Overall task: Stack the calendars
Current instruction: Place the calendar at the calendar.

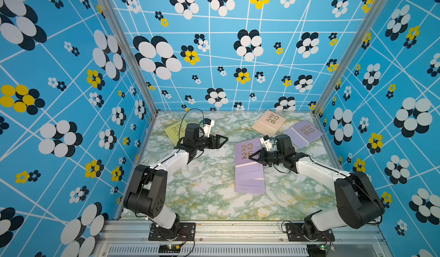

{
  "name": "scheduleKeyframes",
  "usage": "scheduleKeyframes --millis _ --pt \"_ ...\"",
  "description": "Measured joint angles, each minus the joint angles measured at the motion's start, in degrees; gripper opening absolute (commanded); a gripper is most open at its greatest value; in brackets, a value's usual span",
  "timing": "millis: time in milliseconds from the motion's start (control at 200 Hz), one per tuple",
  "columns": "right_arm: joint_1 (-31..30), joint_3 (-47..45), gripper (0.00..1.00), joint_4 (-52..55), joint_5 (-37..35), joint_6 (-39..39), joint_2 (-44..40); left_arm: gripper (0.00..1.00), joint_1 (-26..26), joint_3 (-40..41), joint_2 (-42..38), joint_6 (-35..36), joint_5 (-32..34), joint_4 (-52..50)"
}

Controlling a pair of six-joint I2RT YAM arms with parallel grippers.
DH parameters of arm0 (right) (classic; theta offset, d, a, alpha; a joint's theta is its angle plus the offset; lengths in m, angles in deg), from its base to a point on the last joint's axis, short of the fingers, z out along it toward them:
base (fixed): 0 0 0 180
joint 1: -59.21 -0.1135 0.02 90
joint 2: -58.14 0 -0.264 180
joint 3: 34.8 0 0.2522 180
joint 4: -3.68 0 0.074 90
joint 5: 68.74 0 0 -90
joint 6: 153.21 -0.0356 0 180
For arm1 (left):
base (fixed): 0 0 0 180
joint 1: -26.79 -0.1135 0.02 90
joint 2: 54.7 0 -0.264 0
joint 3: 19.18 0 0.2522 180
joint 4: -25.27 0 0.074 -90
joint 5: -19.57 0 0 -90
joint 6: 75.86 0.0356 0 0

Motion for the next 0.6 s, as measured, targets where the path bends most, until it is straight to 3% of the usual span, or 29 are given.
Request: scheduleKeyframes --millis 600 --pt "1.31 -6.56 0.00 -3.58 2.93 -0.09 -2.16 0.78 3.50 0.00 1.20 -0.11 -0.90 1.62"
